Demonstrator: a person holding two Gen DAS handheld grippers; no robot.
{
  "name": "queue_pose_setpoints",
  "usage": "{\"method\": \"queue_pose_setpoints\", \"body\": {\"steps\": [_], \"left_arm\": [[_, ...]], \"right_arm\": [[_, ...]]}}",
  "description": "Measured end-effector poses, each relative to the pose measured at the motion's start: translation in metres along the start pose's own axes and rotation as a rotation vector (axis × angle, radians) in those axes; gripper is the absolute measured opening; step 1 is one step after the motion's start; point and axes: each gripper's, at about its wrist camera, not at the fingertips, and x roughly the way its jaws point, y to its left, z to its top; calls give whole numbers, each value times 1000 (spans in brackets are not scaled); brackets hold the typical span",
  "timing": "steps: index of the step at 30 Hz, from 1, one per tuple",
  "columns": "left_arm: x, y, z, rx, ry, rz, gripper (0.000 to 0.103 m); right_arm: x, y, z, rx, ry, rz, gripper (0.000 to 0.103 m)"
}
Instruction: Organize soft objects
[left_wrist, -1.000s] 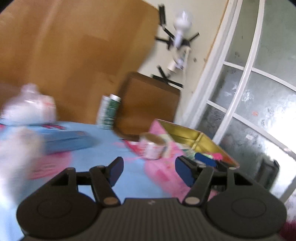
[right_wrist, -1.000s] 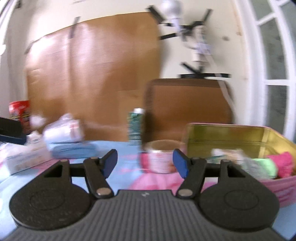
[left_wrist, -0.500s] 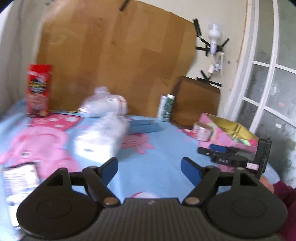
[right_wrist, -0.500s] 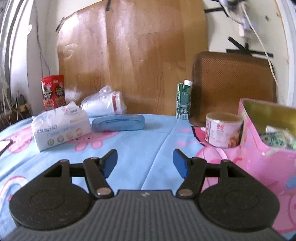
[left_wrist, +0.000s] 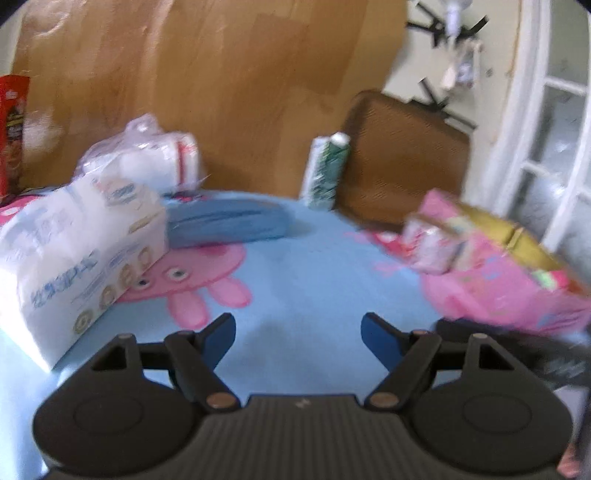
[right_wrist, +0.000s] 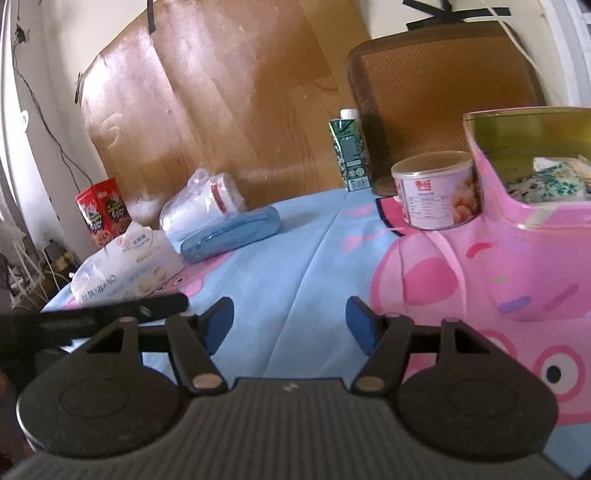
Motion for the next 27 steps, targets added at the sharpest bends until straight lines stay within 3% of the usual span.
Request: {"method": "queue_pose_setpoints", "body": {"steps": [6,14,18,27], "left_arm": [[-11,6,-2,-24,-76,0,80],[-11,1,0,-3,-99,9,80],[-17,-3,-2,19,-141,30,94],[-24,-11,-4,67,-190,44,97]], "right_arm": [[3,-3,2,20,13,-7,70],[4,-2,1,15,17,-28,70],[5,-2,2,15,20,-33,70],[6,-2,2,12,23,-40,70]]}}
